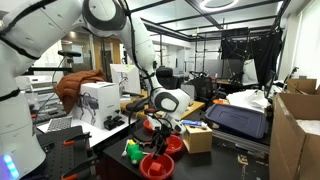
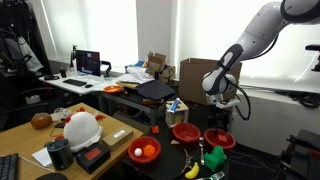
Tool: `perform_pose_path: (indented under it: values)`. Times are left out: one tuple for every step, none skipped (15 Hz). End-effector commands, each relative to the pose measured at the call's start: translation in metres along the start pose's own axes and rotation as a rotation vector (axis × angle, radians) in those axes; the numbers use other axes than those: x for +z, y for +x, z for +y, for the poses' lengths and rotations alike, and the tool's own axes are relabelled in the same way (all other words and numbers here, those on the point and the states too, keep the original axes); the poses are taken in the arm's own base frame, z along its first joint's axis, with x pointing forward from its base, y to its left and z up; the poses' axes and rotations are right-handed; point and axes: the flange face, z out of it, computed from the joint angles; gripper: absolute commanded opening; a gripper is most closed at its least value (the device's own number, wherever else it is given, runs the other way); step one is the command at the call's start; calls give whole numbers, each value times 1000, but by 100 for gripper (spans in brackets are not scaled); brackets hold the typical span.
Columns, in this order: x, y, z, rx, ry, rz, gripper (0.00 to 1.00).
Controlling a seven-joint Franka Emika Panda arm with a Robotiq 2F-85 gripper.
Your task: Put the red block in the bowl closest to you
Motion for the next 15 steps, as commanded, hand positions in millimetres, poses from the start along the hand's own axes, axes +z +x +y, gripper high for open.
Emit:
perform_pose_path:
  values:
    - [-15,-7,0,-25,4,-5,100]
    - [-17,-6,0,-24,3,0,100]
    - [-21,-6,-1,-25,3,10,100]
    - [-26,-6,-2,-25,4,21,100]
    - [-35,-6,-5,-29,8,39,100]
    - [-44,-8,-7,-36,9,58,100]
    - [-54,-9,-11,-42,7,74,100]
    - [-66,-9,-15,-51,-1,94,100]
    - [-77,-10,-19,-62,-5,111,100]
    - [-90,-12,-25,-76,-15,130,100]
    - [-101,-13,-32,-91,-25,150,100]
    - [-112,-15,-41,-113,-39,169,100]
    - [-122,-16,-49,-131,-51,186,100]
    - [-133,-18,-58,-153,-61,202,100]
    - [-142,-20,-68,-172,-69,216,100]
